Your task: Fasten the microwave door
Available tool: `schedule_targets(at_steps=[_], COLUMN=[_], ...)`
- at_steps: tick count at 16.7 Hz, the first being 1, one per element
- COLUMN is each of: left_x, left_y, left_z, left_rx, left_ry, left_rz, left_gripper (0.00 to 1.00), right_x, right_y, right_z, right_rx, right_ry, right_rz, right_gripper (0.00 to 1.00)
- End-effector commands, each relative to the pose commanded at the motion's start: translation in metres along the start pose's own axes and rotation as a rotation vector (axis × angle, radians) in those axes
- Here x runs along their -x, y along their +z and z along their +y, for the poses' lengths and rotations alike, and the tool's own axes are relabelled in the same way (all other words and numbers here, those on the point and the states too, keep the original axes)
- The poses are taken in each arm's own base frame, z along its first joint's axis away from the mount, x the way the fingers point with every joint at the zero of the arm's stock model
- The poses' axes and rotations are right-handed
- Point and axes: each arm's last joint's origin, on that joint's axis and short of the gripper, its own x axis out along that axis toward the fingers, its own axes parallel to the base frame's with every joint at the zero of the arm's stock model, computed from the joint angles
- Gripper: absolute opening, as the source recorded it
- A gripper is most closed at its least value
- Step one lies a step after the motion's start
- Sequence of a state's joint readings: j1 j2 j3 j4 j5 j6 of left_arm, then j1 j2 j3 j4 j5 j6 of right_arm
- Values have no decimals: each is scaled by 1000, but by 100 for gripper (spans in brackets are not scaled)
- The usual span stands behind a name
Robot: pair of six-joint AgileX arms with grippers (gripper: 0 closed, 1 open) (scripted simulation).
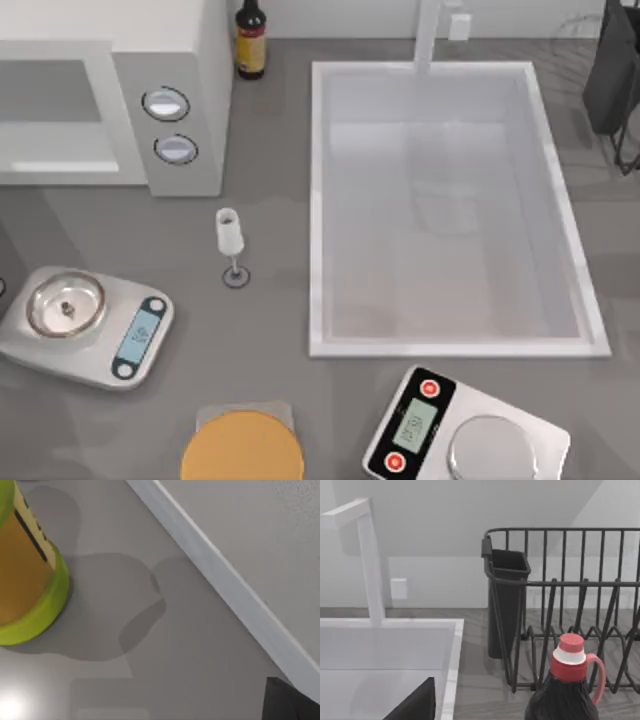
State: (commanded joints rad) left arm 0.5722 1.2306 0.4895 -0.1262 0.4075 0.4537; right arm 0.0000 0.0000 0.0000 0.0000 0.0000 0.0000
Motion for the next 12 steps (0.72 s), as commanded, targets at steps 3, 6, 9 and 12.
schedule_targets(at_steps=[3, 6, 9, 12], left_x=[1, 1, 2, -1], left_y=[-8, -8, -4, -2], left_z=[-22, -24, -24, -42], left_rx=[11, 11, 11, 18], left_ry=[4, 5, 18, 21], left_rz=[5, 5, -3, 17], left_gripper=[0, 0, 0, 0], right_x=[0, 0, 0, 0], right_y=[0, 0, 0, 0], right_z=[0, 0, 0, 0], right_rx=[0, 0, 0, 0], right_ry=[0, 0, 0, 0], right_rz=[0, 0, 0, 0], right_gripper=[100, 100, 100, 100])
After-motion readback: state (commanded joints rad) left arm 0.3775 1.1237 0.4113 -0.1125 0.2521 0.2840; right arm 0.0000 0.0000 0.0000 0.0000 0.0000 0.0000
